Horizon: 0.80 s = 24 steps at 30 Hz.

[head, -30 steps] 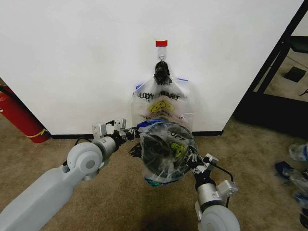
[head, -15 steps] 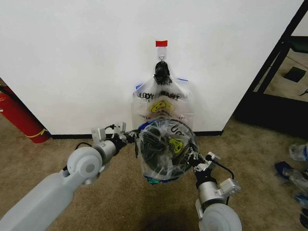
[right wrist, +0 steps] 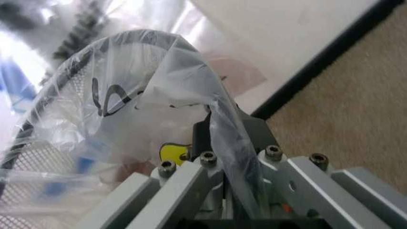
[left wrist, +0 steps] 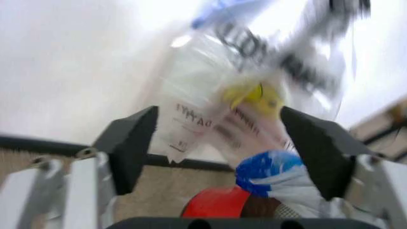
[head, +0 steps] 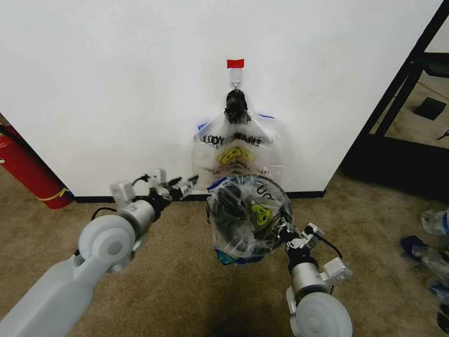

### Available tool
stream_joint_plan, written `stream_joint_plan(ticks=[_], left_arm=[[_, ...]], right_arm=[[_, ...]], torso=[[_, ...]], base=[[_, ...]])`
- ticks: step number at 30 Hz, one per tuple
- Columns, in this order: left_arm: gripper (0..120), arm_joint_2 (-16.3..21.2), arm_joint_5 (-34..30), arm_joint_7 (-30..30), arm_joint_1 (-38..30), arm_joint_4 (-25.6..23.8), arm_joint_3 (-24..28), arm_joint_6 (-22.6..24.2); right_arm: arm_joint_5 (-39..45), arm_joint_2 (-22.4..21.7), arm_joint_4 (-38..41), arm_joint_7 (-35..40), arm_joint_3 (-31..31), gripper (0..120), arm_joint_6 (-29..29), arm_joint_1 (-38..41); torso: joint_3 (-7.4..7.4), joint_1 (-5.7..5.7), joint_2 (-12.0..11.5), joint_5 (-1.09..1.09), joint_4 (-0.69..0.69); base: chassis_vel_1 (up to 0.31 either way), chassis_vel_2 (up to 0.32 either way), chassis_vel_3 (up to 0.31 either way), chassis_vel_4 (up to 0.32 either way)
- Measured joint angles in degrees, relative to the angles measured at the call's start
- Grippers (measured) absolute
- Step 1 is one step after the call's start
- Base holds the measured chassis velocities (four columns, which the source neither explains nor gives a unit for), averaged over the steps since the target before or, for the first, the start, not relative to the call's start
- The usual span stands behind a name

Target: Pick up the garbage bag from the wall and place it over the trash bin.

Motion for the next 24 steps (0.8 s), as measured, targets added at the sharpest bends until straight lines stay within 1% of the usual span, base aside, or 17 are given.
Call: stream_joint_plan(ticks=[2, 3, 4, 5, 7, 8, 10, 11, 12, 14, 15, 16, 18, 20, 22, 23, 24], left_arm=[[91, -2.16, -2.04, 0.0, 5.1, -2.1, -3.57, -1.77], [93, -3.04, -2.61, 0.79, 7.92, -3.05, -5.06, -2.63], [93, -3.04, -2.61, 0.79, 7.92, -3.05, -5.06, -2.63], [98, -4.02, -2.74, 2.36, 11.51, -4.18, -6.56, -3.77], [100, -5.68, -2.0, 5.17, 16.67, -5.69, -7.48, -5.62], [100, -6.1, -1.81, 5.75, 17.53, -5.96, -7.46, -5.93], [100, -8.48, -2.71, 8.05, 20.35, -7.17, -6.65, -6.57], [100, -8.48, -2.71, 8.05, 20.35, -7.17, -6.65, -6.57], [100, -9.81, -3.7, 9.17, 21.16, -7.66, -5.87, -6.66], [100, -12.38, -4.08, 12.38, 22.11, -7.75, -3.1, -7.2], [100, -13.7, -2.95, 15.53, 22.31, -6.69, -0.87, -7.67], [100, -13.7, -2.95, 15.53, 22.31, -6.69, -0.87, -7.67], [100, -14.28, -1.98, 17.65, 22.53, -5.65, 0.3, -7.97], [100, -14.71, -0.88, 21.22, 22.47, -3.53, 1.78, -8.28], [100, -14.54, -0.01, 23.98, 22.49, -1.53, 3.18, -8.58], [98, -14.36, 0.87, 25.09, 22.56, -0.51, 3.74, -8.88], [98, -14.36, 0.87, 25.09, 22.56, -0.51, 3.74, -8.88]], right_arm=[[2.03, 0.55, -0.2, 0.6, 1.3, 1, -0.42, 0.16], [2.99, 0.81, -0.29, 0.85, 1.95, 1, -0.6, 0.28], [2.99, 0.81, -0.29, 0.85, 1.95, 1, -0.6, 0.28], [4.42, 1.13, -0.42, 1.25, 2.9, 1, -0.95, 0.55], [6.67, 1.68, -0.79, 2.02, 4.52, 1, -1.6, 1.06], [7.16, 1.82, -0.88, 2.22, 4.9, 1, -1.76, 1.19], [8.78, 2.2, -1.06, 2.82, 6.17, 1, -2.36, 1.54], [8.78, 2.2, -1.06, 2.82, 6.17, 1, -2.36, 1.54], [9.62, 2.4, -1.06, 3.13, 6.8, 1, -2.68, 1.61], [11.81, 2.86, -0.82, 3.91, 8.11, 1, -3.47, 1.46], [14.19, 3.14, -0.2, 4.87, 9.3, 1, -4.53, 1.17], [14.19, 3.14, -0.2, 4.87, 9.3, 1, -4.53, 1.17], [15.71, 3.18, 0.18, 5.48, 10.07, 1, -5.43, 1.04], [17.6, 3.12, 0.66, 6.27, 10.82, 1, -6.83, 0.98], [18.86, 3.11, 1.05, 7.2, 11.39, 1, -8.09, 1.21], [19.13, 3.11, 1.15, 7.59, 11.5, 1, -8.6, 1.35], [19.13, 3.11, 1.15, 7.59, 11.5, 1, -8.6, 1.35]], torso=[[0.0, 0.0, 0.0, 0.0, 0.0], [0.0, 0.0, 0.0, -0.01, 0.02], [0.0, 0.0, 0.0, -0.01, 0.02], [-0.01, 0.0, 0.0, -0.01, 0.02], [-0.01, 0.0, 0.0, 0.01, 0.03], [-0.01, 0.0, 0.0, 0.0, 0.02], [-0.01, 0.0, 0.0, 0.01, 0.0], [-0.01, 0.0, 0.0, 0.01, 0.0], [-0.01, 0.0, 0.0, 0.01, 0.0], [0.0, 0.0, 0.0, 0.01, 0.02], [-0.01, 0.0, 0.0, 0.0, -0.03], [-0.01, 0.0, 0.0, 0.0, -0.03], [0.0, 0.0, 0.0, 0.0, -0.03], [0.0, 0.0, 0.0, 0.01, 0.01], [0.0, 0.0, 0.0, 0.0, 0.0], [0.0, 0.0, 0.0, 0.0, -0.01], [0.0, 0.0, 0.0, 0.0, -0.01]], base=[[0.0, 0.0, 0.0, 0.0], [0.0, 0.0, 0.0, 0.0], [0.0, 0.0, 0.0, 0.0], [0.0, 0.0, 0.0, 0.0], [0.0, 0.0, 0.0, 0.0], [0.0, 0.0, 0.0, 0.0], [0.0, 0.0, 0.0, 0.0], [0.0, 0.0, 0.0, 0.0], [0.0, 0.0, 0.0, 0.0], [0.0, 0.0, 0.0, 0.0], [0.0, 0.0, 0.0, 0.0], [0.0, 0.0, 0.0, 0.0], [0.0, 0.0, 0.0, 0.0], [0.0, 0.0, 0.0, 0.0], [0.0, 0.0, 0.0, 0.0], [0.0, 0.0, 0.0, 0.0], [0.0, 0.0, 0.0, 0.0]])
